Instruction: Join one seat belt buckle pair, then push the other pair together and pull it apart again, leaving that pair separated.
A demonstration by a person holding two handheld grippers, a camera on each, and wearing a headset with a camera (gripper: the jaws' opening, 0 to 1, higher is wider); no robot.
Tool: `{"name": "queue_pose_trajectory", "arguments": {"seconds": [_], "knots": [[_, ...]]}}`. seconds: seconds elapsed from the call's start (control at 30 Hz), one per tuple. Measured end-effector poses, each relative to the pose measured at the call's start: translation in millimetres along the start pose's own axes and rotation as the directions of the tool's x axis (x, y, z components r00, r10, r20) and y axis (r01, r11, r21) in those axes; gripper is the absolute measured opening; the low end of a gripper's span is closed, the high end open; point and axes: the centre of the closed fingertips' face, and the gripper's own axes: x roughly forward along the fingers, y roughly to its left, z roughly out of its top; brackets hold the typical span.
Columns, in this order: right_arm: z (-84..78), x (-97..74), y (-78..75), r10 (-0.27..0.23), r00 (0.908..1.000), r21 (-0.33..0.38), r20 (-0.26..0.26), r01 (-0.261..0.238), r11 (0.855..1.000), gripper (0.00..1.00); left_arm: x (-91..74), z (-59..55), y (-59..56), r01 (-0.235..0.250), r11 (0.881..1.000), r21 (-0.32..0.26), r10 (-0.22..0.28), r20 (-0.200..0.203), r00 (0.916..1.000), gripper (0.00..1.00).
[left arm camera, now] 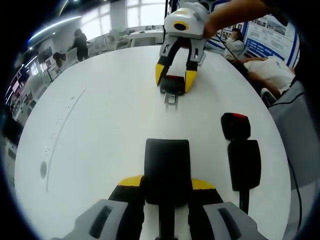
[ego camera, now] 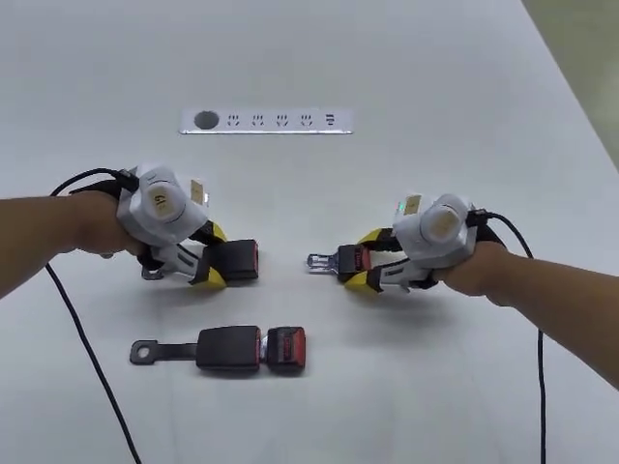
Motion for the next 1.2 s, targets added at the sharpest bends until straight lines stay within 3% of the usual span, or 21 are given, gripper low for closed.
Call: {"name": "queue_pose_trajectory", "arguments": {"seconds": [0.27, 0.63, 1.0, 1.13, 1.17, 1.2], "knots": [[-14.3, -11.2, -10.1, -0.009, 0.9999, 0.012, -0.008, 0.009, 1.0, 0.35, -0.3, -0.4, -0.3, 0.002, 1.0, -0.001, -0.002, 0.003, 1.0, 0.34], [-26.5, -24.2, -11.8, -0.012, 0.9999, 0.026, -0.012, 0.012, 1.0, 0.35, -0.7, -1.1, 0.3, 0.004, 1.0, -0.002, -0.004, 0.01, 0.9999, 0.34], [-24.6, -24.8, -11.8, -0.035, 0.9989, 0.055, 0.032, 0.033, 0.998, 0.36, -1.5, 1.8, -1.2, -0.002, 1.0, -0.009, 0.002, 0.012, 0.9999, 0.34], [-25.4, -25.2, -12.3, -0.065, 0.9979, 0.035, 0.005, 0.065, 0.997, 0.36, -1.5, 2.9, -0.3, -0.026, 0.999, -0.043, 0.027, 0.015, 0.9995, 0.35], [-26.8, -26.1, -12.5, -0.077, 0.997, -0.003, -0.012, 0.077, 0.997, 0.36, -1.3, 4.2, 0.7, -0.045, 0.993, -0.108, 0.047, 0.02, 0.9987, 0.35], [-25.1, -26.0, -9.2, -0.082, 0.9966, 0.034, -0.004, 0.082, 0.996, 0.36, -0.9, 4.4, 3.0, -0.056, 0.988, -0.141, 0.061, 0.028, 0.9978, 0.37]]}}
